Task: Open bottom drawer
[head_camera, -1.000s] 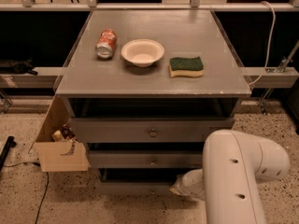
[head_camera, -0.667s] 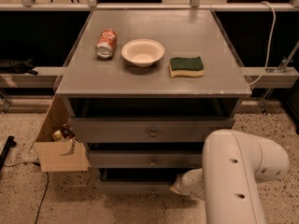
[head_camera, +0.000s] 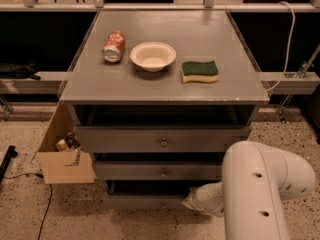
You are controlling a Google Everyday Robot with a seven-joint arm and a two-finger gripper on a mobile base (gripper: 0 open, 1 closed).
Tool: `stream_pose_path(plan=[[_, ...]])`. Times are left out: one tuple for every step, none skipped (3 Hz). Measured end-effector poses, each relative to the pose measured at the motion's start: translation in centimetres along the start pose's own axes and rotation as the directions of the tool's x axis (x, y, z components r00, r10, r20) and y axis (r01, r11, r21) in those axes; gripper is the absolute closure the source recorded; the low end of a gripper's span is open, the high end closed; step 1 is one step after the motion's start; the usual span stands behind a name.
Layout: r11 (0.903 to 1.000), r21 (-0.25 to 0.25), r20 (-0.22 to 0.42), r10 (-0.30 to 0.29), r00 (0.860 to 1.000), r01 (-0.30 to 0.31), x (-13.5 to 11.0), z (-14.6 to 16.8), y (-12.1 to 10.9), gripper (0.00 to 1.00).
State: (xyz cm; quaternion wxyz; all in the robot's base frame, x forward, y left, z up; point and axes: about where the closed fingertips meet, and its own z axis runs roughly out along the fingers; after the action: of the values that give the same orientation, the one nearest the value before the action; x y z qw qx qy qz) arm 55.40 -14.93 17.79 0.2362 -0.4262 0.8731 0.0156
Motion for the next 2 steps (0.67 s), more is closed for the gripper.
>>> stream_pose_path(plan=[[0.9995,-0.017,0.019,0.028,0.999,-0.027,1.33,-0.51,1.88,1.00],[0.9995,-0.017,0.019,0.027,0.999,-0.027,1.25,-0.62,1.87,0.78]])
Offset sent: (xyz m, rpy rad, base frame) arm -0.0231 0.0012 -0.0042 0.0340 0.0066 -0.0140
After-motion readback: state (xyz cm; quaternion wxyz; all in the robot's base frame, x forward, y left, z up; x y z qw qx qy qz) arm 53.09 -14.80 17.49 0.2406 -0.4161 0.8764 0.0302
